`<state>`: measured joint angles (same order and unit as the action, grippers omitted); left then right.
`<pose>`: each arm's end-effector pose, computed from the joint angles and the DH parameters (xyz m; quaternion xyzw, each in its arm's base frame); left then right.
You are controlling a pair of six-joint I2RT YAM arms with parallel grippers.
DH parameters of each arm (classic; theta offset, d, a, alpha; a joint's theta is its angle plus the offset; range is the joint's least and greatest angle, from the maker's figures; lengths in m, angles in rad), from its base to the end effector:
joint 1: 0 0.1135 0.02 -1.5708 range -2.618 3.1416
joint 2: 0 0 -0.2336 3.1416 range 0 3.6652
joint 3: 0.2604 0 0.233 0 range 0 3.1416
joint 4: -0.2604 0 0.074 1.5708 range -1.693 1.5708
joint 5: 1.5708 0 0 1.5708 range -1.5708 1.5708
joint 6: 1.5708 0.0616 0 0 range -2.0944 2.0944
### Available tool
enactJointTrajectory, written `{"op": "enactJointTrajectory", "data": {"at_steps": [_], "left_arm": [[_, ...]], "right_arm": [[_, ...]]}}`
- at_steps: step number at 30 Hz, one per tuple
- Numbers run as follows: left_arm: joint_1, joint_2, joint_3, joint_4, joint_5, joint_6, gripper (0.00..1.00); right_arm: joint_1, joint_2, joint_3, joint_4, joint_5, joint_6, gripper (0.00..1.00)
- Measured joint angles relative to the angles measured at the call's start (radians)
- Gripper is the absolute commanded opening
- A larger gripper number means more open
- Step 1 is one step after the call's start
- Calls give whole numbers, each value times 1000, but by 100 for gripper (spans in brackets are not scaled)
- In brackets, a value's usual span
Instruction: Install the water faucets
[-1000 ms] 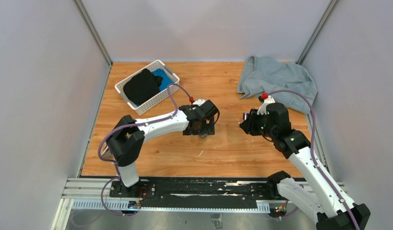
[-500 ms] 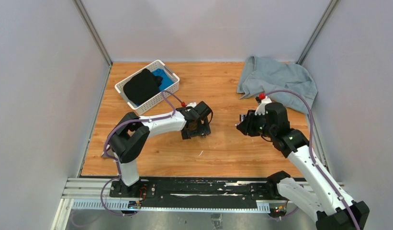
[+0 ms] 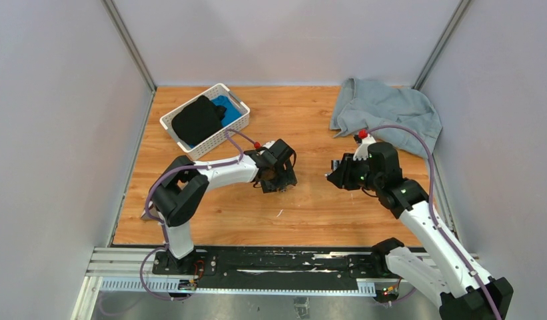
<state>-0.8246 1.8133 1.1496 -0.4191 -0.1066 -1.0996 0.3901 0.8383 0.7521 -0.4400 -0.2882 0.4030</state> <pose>0.2450 -0.2554 0.1294 -0.1456 0.9581 -0.1684 0.1804 0.1860 0.0954 0.2607 -0.0661 0.8581 0.3055 0.4073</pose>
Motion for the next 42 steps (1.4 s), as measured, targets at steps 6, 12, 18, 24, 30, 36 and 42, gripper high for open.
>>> {"op": "enactJointTrajectory", "data": {"at_steps": [6, 12, 18, 24, 30, 36, 42], "left_arm": [[0, 8, -6, 21, 14, -15, 70], [6, 9, -11, 29, 14, -18, 61], [18, 12, -18, 32, 18, -23, 33], [23, 14, -13, 38, 31, -12, 0], [39, -11, -11, -4, 48, 24, 0], [111, -203, -19, -6, 120, 40, 0], [168, -434, -129, 183, 210, -51, 0]], "right_arm": [[0, 5, -6, 2, -4, 1, 0], [0, 6, -7, 2, -8, 2, 0], [0, 17, -7, 12, -16, 5, 0], [0, 26, -7, 16, -20, 5, 0], [0, 28, 26, -32, -13, -34, 0], [2, -138, 0, 37, -15, -99, 0], [92, -246, -37, 147, 77, -140, 0]]}}
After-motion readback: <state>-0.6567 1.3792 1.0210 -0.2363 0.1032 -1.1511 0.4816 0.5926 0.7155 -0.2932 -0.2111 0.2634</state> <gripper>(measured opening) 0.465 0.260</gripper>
